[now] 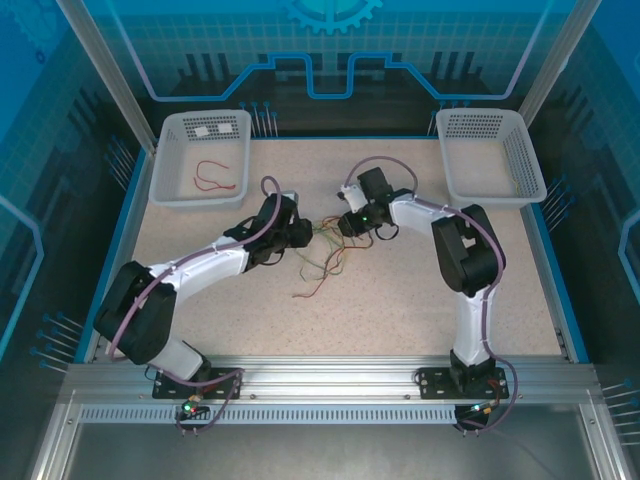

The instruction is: Untangle the cables

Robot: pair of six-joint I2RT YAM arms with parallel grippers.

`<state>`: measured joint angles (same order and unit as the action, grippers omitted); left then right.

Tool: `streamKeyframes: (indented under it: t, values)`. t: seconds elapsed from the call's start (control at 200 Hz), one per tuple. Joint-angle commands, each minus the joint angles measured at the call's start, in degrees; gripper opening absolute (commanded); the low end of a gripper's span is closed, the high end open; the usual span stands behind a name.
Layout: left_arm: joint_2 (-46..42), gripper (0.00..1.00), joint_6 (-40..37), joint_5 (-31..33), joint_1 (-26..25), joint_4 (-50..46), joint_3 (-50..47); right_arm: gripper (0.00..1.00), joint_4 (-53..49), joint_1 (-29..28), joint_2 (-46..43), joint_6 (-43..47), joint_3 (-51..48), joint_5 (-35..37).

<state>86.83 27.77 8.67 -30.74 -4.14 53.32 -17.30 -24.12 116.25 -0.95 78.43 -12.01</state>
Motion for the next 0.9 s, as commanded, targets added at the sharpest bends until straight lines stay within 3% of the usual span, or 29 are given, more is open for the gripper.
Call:
streamKeyframes:
  t: [0.0,0.085,0.2,0.315,0.715,0.85,0.895]
  values:
    - [-2.8,0.36,-2.2,1.0,0.4,1.3,-2.1,0.19,1.0,-1.0,-5.9,-0.4,-1.4,-1.1]
    - [-3.0,0.36,-2.0,2.3,0.5,1.1,-2.3,0.18,-0.3,-1.9,-8.6,-1.0,-1.4,-0.7]
    - [-3.3,0.36,-1.9,1.6,0.5,1.2,-2.1,0.05,0.2,-3.4,-13.3,-2.2,-2.8,-1.6]
    - [-4.3,0.36,-1.8,2.9,0.6,1.8,-3.0,0.00,0.6,-4.1,-15.3,-3.8,-2.7,-7.1]
    - [-12.9,0.37,-1.2,11.1,0.8,4.9,-7.6,0.00,5.0,-16.6,-9.4,-6.7,3.2,-7.3]
    - [-13.0,0.39,-1.7,11.1,0.8,3.9,-7.6,0.14,3.0,-16.3,-5.8,-9.5,7.4,-2.9]
    - [-12.2,0.39,-1.9,11.1,0.8,3.3,-7.4,0.36,3.3,-16.0,-5.0,-10.1,7.5,-1.9]
